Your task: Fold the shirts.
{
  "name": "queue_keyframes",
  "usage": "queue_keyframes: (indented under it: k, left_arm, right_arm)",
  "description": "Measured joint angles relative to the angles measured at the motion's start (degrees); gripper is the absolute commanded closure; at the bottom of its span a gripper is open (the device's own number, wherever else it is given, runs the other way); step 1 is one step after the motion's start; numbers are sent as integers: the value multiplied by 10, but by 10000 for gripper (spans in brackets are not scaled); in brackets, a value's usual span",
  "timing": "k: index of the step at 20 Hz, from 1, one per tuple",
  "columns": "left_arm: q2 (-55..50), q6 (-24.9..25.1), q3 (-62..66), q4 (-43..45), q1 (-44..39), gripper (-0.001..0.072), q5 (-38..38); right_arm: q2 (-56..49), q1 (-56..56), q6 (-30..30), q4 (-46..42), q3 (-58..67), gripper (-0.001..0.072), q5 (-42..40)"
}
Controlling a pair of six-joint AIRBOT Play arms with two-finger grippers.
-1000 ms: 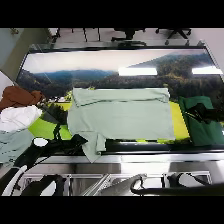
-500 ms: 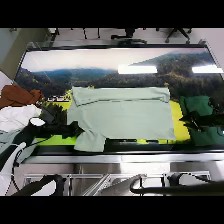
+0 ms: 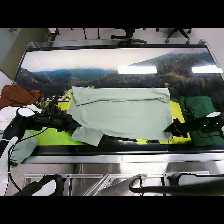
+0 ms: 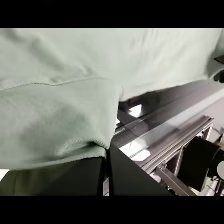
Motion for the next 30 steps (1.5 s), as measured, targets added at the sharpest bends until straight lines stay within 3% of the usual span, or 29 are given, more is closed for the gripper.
queue_keyframes:
  k: [4, 10, 16, 20, 25, 27, 28, 29, 30]
  left_arm:
    - [8, 0, 10, 9, 4, 688, -8]
    - [74, -36, 12, 105, 37, 688, -16]
    - [42, -50, 90, 155, -10, 688, 33]
    - [-71, -52, 226, 163, -59, 688, 85]
    - [-235, -52, 361, 165, -90, 682, 133]
    - [-293, -52, 405, 165, -94, 680, 147]
    - [-319, -52, 428, 165, -95, 547, 148]
    - [-339, -51, 449, 165, -96, 74, 144]
    - [-357, -51, 473, 165, -96, 35, 132]
  right_arm:
    - [25, 14, -5, -14, -4, 692, -13]
    - [126, -33, 51, -78, -4, 692, -5]
    - [148, -42, -25, 102, 36, 691, -47]
    - [98, -10, -74, 193, 88, 690, -119]
    - [-5, 45, -138, 234, 129, 678, -223]
    - [-41, 55, -154, 240, 142, 420, -248]
    - [-53, 56, -159, 240, 148, 403, -257]
    - [-60, 55, -163, 242, 156, 336, -257]
    - [-63, 51, -167, 242, 165, 202, -252]
